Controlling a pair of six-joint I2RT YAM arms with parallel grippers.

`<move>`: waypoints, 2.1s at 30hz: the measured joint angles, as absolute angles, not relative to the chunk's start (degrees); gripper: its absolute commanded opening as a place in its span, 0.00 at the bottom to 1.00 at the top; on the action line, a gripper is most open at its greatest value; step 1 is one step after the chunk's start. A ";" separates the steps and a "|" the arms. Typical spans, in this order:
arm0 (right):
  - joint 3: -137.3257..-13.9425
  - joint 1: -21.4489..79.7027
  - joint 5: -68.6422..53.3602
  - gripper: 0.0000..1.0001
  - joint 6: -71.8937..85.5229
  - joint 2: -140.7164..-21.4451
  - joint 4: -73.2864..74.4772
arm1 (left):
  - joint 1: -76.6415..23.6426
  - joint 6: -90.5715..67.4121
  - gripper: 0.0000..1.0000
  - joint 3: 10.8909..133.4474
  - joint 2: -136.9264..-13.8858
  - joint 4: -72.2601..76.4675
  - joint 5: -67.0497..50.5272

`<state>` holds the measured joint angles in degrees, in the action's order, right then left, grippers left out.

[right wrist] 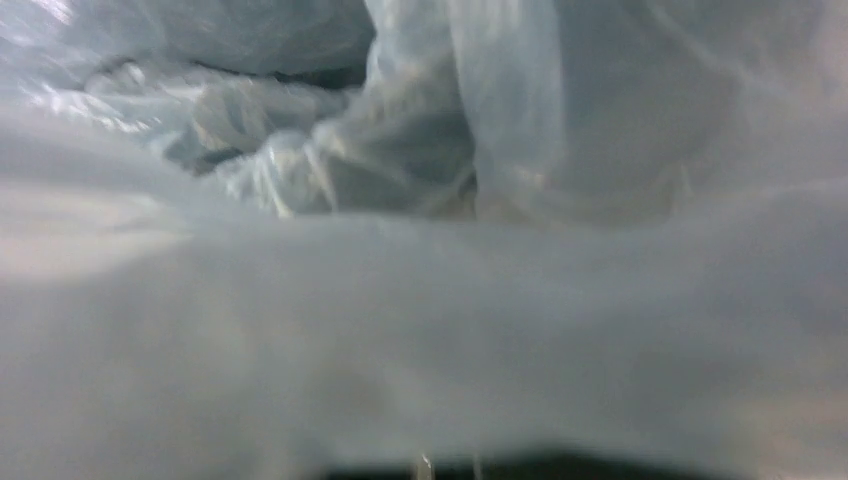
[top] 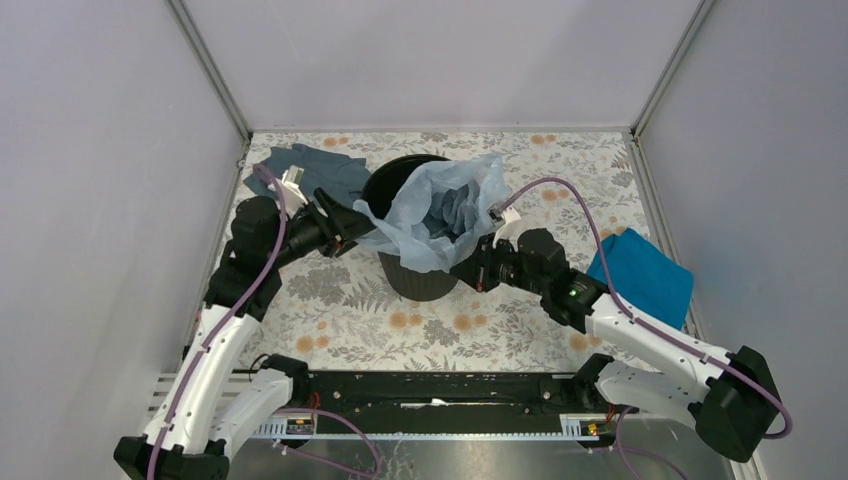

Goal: Put the trash bags into the trash bin

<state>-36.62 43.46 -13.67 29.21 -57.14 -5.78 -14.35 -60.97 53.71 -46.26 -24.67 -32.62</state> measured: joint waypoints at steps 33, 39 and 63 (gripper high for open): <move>-64.18 44.56 -0.43 0.94 25.54 -51.16 26.00 | -14.24 -20.23 0.00 51.77 -52.05 18.41 -39.48; -81.82 44.58 11.42 1.00 20.93 -56.40 36.10 | -14.24 -19.44 0.00 50.72 -48.66 19.40 -39.64; -72.05 44.62 23.83 0.25 25.08 -66.00 20.62 | -14.20 -46.70 0.88 76.47 -43.62 -50.09 -17.78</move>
<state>-72.05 44.62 23.83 25.08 -66.00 20.62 -14.20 -46.70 76.47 -43.62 -50.09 -17.78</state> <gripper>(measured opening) 0.250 0.906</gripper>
